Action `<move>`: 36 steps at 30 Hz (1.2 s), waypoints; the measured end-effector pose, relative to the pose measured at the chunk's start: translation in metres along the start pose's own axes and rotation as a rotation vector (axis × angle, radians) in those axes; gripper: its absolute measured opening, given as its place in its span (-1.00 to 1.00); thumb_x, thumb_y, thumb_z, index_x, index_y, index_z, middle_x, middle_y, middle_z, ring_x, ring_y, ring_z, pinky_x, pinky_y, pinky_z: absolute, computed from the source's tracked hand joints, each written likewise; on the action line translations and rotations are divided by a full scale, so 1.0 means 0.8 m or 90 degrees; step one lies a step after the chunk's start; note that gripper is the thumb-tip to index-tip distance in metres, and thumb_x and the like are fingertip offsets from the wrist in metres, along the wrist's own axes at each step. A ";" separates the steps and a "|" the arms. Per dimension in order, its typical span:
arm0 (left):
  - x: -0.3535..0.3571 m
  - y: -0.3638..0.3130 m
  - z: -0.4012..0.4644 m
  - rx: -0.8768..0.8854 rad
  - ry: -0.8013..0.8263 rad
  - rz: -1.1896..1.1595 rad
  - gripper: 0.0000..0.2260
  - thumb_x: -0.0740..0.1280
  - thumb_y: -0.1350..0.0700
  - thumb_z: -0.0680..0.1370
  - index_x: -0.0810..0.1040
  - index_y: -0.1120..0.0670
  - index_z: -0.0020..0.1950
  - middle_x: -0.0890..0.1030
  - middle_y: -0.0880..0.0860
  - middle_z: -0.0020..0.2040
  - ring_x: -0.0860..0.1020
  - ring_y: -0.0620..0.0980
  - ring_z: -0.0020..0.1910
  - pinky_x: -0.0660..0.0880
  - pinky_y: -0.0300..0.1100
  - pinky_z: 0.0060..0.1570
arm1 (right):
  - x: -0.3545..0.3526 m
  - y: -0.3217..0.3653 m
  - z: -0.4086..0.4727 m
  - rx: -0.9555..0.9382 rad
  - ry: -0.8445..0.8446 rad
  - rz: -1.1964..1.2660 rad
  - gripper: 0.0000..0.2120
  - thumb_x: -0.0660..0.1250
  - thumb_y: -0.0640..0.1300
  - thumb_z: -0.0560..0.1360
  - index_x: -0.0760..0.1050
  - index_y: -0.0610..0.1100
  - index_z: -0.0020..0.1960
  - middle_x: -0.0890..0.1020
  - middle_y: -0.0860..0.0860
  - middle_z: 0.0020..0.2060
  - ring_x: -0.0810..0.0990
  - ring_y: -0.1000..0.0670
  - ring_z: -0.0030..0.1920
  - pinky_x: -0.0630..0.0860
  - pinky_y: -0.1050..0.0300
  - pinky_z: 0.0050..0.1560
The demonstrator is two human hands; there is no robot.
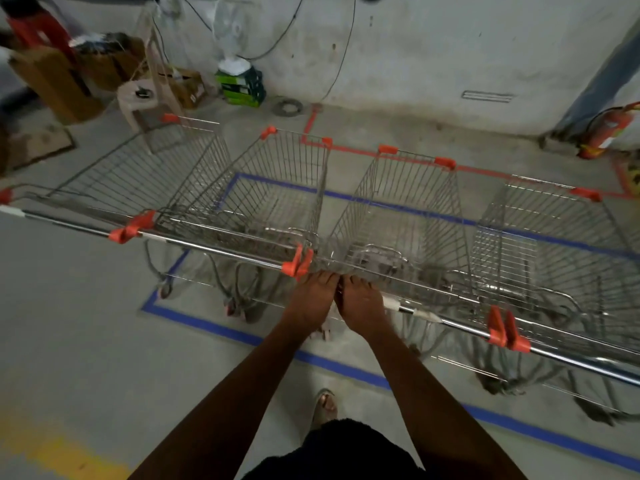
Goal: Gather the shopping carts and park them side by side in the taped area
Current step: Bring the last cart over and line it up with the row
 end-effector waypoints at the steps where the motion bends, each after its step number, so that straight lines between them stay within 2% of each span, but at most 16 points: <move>1: -0.001 0.010 0.001 0.017 0.000 0.019 -0.71 0.24 0.11 0.59 0.59 0.07 0.28 0.62 0.09 0.29 0.42 0.15 0.46 -0.14 0.13 0.59 | 0.005 0.008 0.007 0.003 0.003 -0.004 -0.81 0.31 -0.03 0.58 0.55 -0.13 0.09 0.65 -0.12 -0.11 0.64 -0.21 -0.10 0.50 -0.10 -0.03; 2: -0.004 0.020 0.003 0.018 0.000 0.025 -0.70 0.23 0.12 0.59 0.58 0.08 0.30 0.60 0.10 0.32 0.35 0.17 0.51 -0.21 0.08 0.58 | 0.011 0.015 0.015 0.006 0.008 -0.011 -0.76 0.22 0.02 0.61 0.53 -0.11 0.12 0.65 -0.11 -0.08 0.63 -0.20 -0.07 0.49 -0.09 -0.01; 3: -0.010 0.030 0.004 0.016 0.000 0.017 -0.67 0.22 0.14 0.61 0.54 0.10 0.36 0.53 0.13 0.41 0.24 0.17 0.57 -0.17 0.09 0.57 | 0.016 0.022 0.022 0.008 0.015 -0.019 -0.69 0.13 0.08 0.63 0.52 -0.09 0.14 0.65 -0.10 -0.05 0.63 -0.19 -0.05 0.48 -0.08 0.01; 5: -0.022 0.047 0.003 0.012 0.015 -0.033 -0.59 0.17 0.22 0.62 0.43 0.14 0.48 0.33 0.17 0.56 0.10 0.15 0.62 0.05 0.17 0.53 | 0.023 0.033 0.032 0.014 0.016 -0.028 -0.63 0.10 0.15 0.64 0.52 -0.08 0.15 0.65 -0.09 -0.04 0.64 -0.17 -0.06 0.49 -0.06 0.00; 7: -0.034 0.063 -0.001 0.027 -0.012 -0.037 -0.53 0.13 0.20 0.61 0.36 0.12 0.54 0.30 0.15 0.58 0.19 0.15 0.60 0.21 0.15 0.47 | 0.024 0.035 0.033 0.032 0.011 -0.041 -0.62 0.17 0.21 0.63 0.54 -0.08 0.11 0.66 -0.10 -0.09 0.65 -0.18 -0.12 0.52 -0.06 -0.06; 9: -0.040 0.096 -0.009 0.005 -0.045 -0.029 -0.49 0.27 0.12 0.60 0.32 0.05 0.56 0.41 0.10 0.51 0.37 0.12 0.48 0.30 0.12 0.41 | 0.022 0.036 0.030 0.046 0.001 -0.071 -0.56 0.15 0.27 0.62 0.56 -0.07 0.12 0.67 -0.09 -0.12 0.66 -0.18 -0.14 0.53 -0.06 -0.09; 11: -0.034 0.139 -0.017 -0.022 -0.050 -0.023 -0.42 0.41 -0.03 0.53 0.35 -0.01 0.53 0.49 0.07 0.41 0.45 0.09 0.37 0.33 0.12 0.36 | 0.021 0.036 0.026 0.056 -0.004 -0.091 -0.55 0.14 0.29 0.62 0.55 -0.04 0.19 0.67 -0.09 -0.12 0.65 -0.18 -0.12 0.52 -0.07 -0.08; 15: -0.019 0.196 -0.013 0.031 -0.018 -0.025 -0.57 0.27 -0.25 0.59 0.43 -0.13 0.41 0.53 -0.06 0.29 0.50 0.02 0.26 0.30 0.08 0.31 | 0.020 0.041 0.019 0.080 -0.020 -0.107 -0.49 0.03 0.35 0.62 0.53 -0.03 0.13 0.65 -0.07 -0.11 0.63 -0.18 -0.12 0.48 -0.07 -0.08; 18: -0.017 0.199 -0.004 0.037 0.019 -0.066 -0.56 0.16 -0.34 0.61 0.46 -0.14 0.36 0.54 -0.06 0.25 0.48 0.01 0.24 0.31 0.07 0.25 | 0.020 0.047 0.020 0.112 -0.014 -0.100 -0.40 -0.04 0.43 0.61 0.52 -0.02 0.13 0.65 -0.07 -0.09 0.63 -0.18 -0.09 0.51 -0.08 -0.05; 23: -0.011 0.197 0.002 0.035 0.015 -0.071 -0.61 0.13 -0.32 0.61 0.51 -0.16 0.29 0.58 -0.07 0.14 0.48 0.04 0.16 0.26 0.06 0.14 | 0.017 0.051 0.029 0.149 -0.022 -0.059 -0.45 0.08 0.42 0.60 0.55 -0.02 0.08 0.66 -0.08 -0.11 0.63 -0.19 -0.09 0.48 -0.08 -0.05; 28: -0.010 0.196 -0.001 0.064 -0.029 -0.051 -0.62 0.12 -0.31 0.62 0.50 -0.19 0.32 0.60 -0.11 0.09 0.49 0.00 0.10 0.21 0.01 0.04 | 0.019 0.052 0.028 0.173 0.009 0.000 -0.47 0.12 0.38 0.61 0.55 -0.03 0.20 0.60 -0.05 0.06 0.55 -0.15 0.10 0.39 -0.09 0.14; 30: -0.009 0.194 -0.003 0.065 -0.018 -0.051 -0.64 0.13 -0.30 0.63 0.49 -0.20 0.32 0.59 -0.12 0.10 0.48 -0.02 0.11 0.20 0.01 0.06 | 0.013 0.062 0.026 0.179 -0.005 0.012 -0.47 0.13 0.36 0.61 0.51 -0.04 0.25 0.58 -0.04 0.10 0.54 -0.13 0.14 0.38 -0.09 0.19; 33: -0.015 0.186 -0.005 0.075 -0.003 -0.048 -0.69 0.25 -0.22 0.61 0.52 -0.17 0.30 0.57 -0.11 0.14 0.48 0.00 0.15 0.24 0.03 0.11 | -0.008 0.099 0.032 0.164 -0.063 0.057 -0.45 0.18 0.28 0.59 0.36 -0.03 0.44 0.51 -0.01 0.26 0.47 -0.05 0.26 0.37 -0.08 0.27; 36: -0.011 0.180 -0.003 0.102 0.090 -0.067 -0.55 0.34 -0.02 0.57 0.39 -0.08 0.46 0.46 -0.06 0.36 0.37 0.02 0.35 0.20 0.05 0.30 | -0.012 0.160 0.060 0.077 -0.047 0.053 -0.41 0.22 0.14 0.53 0.30 -0.07 0.49 0.47 -0.04 0.36 0.42 -0.09 0.36 0.33 -0.13 0.38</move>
Point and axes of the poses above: each hand's wrist, its own z-axis towards the middle knuckle, its own x-axis out of the palm, y = z × x, the point moved 7 cm from there along z, towards the middle knuckle
